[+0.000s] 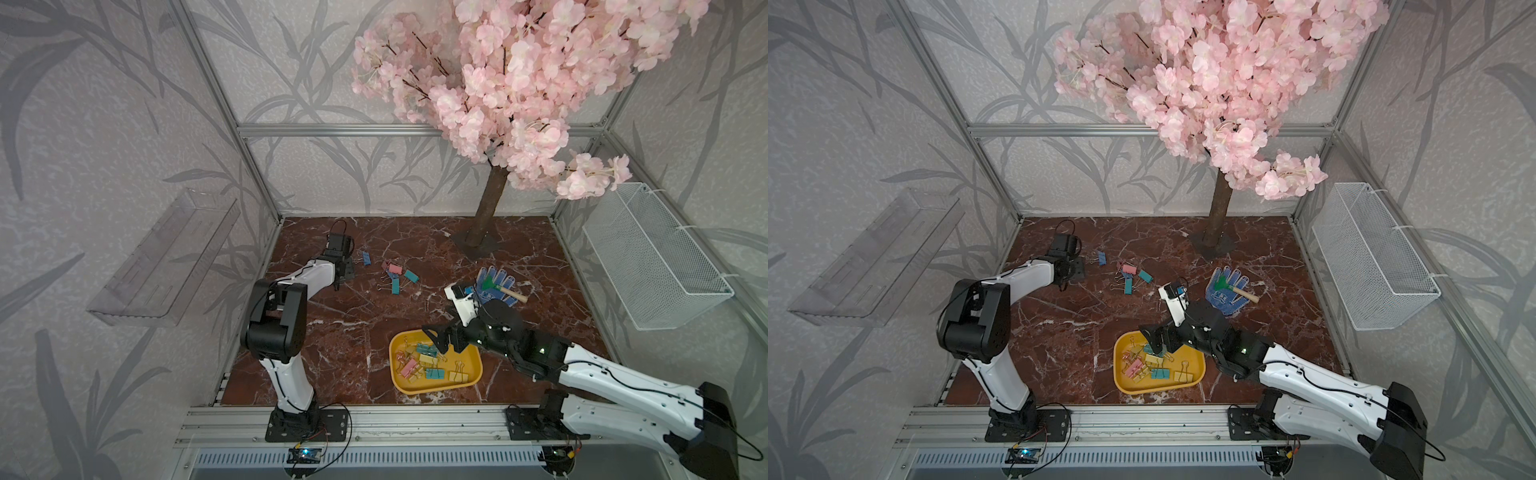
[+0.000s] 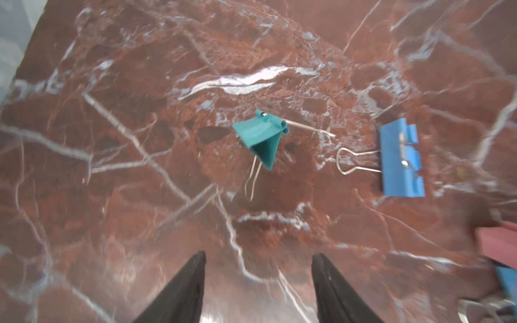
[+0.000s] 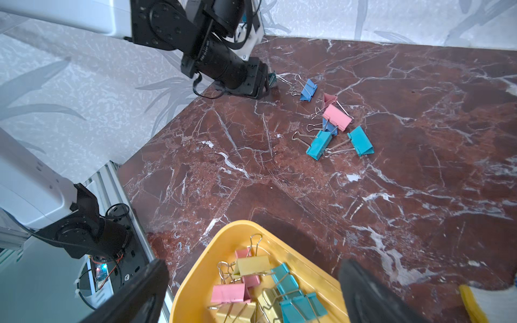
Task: Put the binder clips in the storage box
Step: Place the binder clip in the storage box, then pick up the binder clip at the center of the board.
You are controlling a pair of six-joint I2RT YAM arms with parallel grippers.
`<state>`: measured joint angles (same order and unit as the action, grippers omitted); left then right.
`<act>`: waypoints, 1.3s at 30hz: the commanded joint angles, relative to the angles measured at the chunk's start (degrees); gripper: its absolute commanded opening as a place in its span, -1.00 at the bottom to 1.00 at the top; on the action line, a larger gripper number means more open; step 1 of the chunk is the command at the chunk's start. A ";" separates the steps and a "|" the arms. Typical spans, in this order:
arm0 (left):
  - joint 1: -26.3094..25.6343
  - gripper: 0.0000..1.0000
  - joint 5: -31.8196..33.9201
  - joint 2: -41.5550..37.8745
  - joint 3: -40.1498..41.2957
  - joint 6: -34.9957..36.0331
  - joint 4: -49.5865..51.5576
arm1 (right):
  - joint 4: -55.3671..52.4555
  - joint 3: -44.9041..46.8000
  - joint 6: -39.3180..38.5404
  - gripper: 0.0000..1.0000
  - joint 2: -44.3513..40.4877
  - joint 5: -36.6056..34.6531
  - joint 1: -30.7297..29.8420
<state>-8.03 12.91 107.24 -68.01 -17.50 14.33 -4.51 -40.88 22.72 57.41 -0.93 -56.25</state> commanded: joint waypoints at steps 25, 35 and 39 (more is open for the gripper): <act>0.85 -1.00 0.63 6.24 -11.21 1.05 8.56 | 7.83 0.40 17.12 0.98 -0.48 4.33 11.26; -6.05 -1.00 -23.40 -19.67 0.67 0.00 8.59 | 11.09 0.35 25.56 0.98 6.95 20.16 28.35; -15.83 -1.00 -28.31 -28.24 3.08 3.41 10.84 | 13.05 0.93 28.20 0.98 8.81 23.21 32.62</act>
<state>-18.50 -7.88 82.65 -66.85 -16.91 22.46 4.91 -40.58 48.07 65.69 17.61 -25.96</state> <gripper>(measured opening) 0.042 0.990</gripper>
